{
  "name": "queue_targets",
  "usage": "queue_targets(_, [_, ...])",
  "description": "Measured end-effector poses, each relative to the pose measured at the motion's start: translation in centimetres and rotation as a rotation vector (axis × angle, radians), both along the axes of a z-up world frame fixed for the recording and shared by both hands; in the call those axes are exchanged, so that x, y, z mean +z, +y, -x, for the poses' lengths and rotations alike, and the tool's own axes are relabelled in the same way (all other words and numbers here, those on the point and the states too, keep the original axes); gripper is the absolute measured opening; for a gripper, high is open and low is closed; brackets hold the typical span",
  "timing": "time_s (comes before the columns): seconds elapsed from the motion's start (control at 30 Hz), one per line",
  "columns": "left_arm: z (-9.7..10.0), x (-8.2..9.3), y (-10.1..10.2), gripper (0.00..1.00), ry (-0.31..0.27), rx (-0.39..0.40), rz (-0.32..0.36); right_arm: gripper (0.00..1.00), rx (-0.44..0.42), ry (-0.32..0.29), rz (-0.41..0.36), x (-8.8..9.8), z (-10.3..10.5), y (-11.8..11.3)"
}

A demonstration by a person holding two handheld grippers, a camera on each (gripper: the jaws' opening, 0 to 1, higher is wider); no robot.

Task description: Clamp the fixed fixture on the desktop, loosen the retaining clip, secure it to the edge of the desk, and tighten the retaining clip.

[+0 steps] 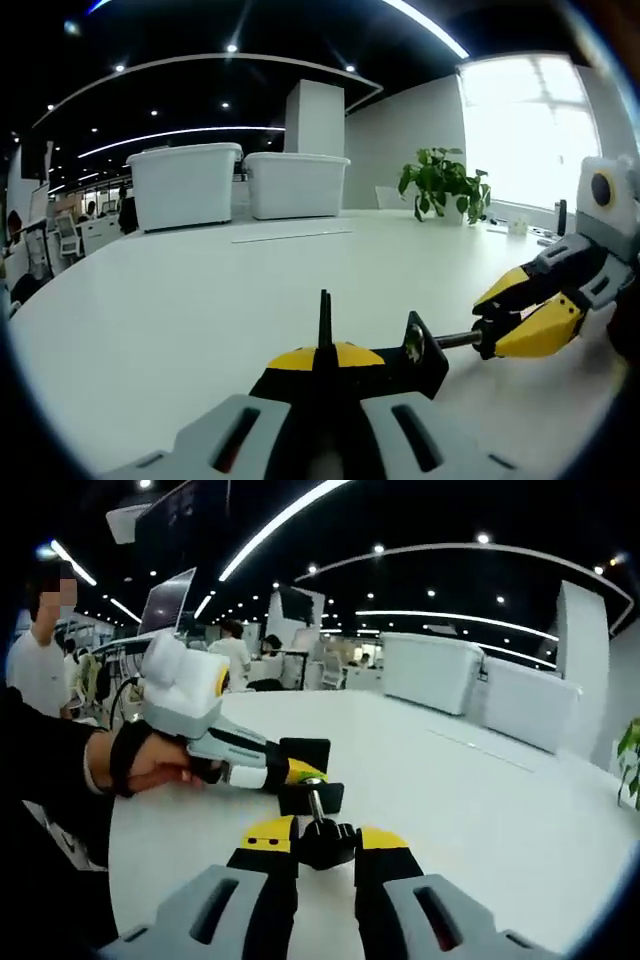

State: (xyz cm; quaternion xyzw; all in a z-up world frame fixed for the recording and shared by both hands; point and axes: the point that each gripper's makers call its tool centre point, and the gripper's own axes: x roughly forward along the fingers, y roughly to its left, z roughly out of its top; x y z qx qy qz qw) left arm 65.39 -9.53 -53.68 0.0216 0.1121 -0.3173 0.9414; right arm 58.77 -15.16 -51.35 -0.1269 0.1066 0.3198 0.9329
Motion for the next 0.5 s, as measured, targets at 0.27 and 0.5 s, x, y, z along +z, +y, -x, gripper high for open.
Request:
queue_targets(0.27, [-0.25, -0.04, 0.06, 0.05, 0.003, 0.0, 0.002, 0.2, 0.022, -0.042, 0.069, 0.06, -0.57, 0.01])
queue_targets(0.5, [-0.21, -0.02, -0.01, 0.05, 0.003, 0.0, 0.003, 0.21, 0.079, -0.189, 0.194, 0.48, -0.34, 0.44])
